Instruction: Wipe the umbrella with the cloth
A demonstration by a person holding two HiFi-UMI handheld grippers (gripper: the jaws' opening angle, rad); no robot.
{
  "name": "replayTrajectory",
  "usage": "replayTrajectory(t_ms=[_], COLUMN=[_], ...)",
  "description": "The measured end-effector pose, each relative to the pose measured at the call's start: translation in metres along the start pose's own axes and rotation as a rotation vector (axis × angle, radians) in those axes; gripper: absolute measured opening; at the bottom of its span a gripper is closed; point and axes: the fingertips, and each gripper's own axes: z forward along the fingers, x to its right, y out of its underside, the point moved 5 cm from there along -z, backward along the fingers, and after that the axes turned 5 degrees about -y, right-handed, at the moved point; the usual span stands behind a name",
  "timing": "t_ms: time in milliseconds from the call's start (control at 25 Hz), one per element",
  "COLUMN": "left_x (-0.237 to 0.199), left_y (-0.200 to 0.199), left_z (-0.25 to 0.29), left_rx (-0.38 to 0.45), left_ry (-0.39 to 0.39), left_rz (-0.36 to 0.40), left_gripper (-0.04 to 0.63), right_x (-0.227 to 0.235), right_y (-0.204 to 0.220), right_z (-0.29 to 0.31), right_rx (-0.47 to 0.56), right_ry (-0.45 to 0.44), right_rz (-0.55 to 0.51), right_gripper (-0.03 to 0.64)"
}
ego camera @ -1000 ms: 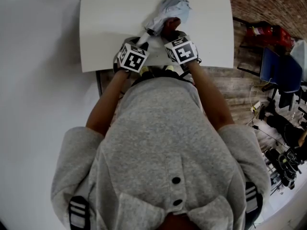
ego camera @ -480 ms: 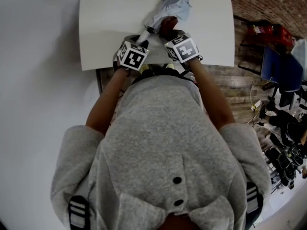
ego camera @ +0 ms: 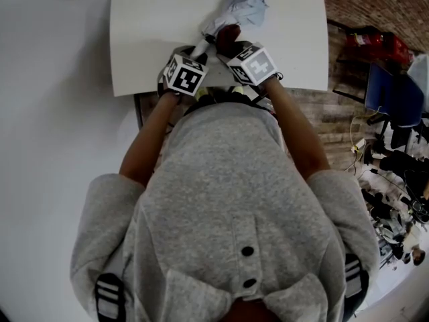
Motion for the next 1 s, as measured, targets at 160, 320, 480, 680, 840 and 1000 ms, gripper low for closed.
replayTrajectory(t_ms=[160,320,480,680,840,1000], left_x=[0.0,-0.001,0.0,-0.001,0.0,0.0], left_y=[0.0,0.0,-0.002,0.0,0.0,0.001], left_z=[0.0,0.002,0.0,0.001,0.002,0.003], left_rx=[0.004,0.004,0.002,0.005,0.005,0.001], left_ry=[-0.004,-0.003,-0.002,-0.004,-0.002,0.001], left_rz=[0.0,0.002,0.004,0.005,0.002,0.001], left_gripper=[0.155,0.155,0.155,0.155,0.155,0.155], right_x=[-0.008,-0.014,-0.033,-0.034,-0.016,0.009], right_y=[-0.005,-0.004,-0.018,-0.037,-0.047,-0.054], right_z=[-0.002,0.002,-0.003,-0.009,-0.015,-0.019], right_rx=[-0.004,-0.026,-0.036,-0.003,0.01,0.022], right_ry=[-0.031,-0.104,-0.201,-0.207,-0.166,-0.103], right_rz=[-0.006,-0.034,-0.095,-0.138,-0.141,-0.118], right_gripper=[0.098,0.097,0.098,0.098,0.098,0.098])
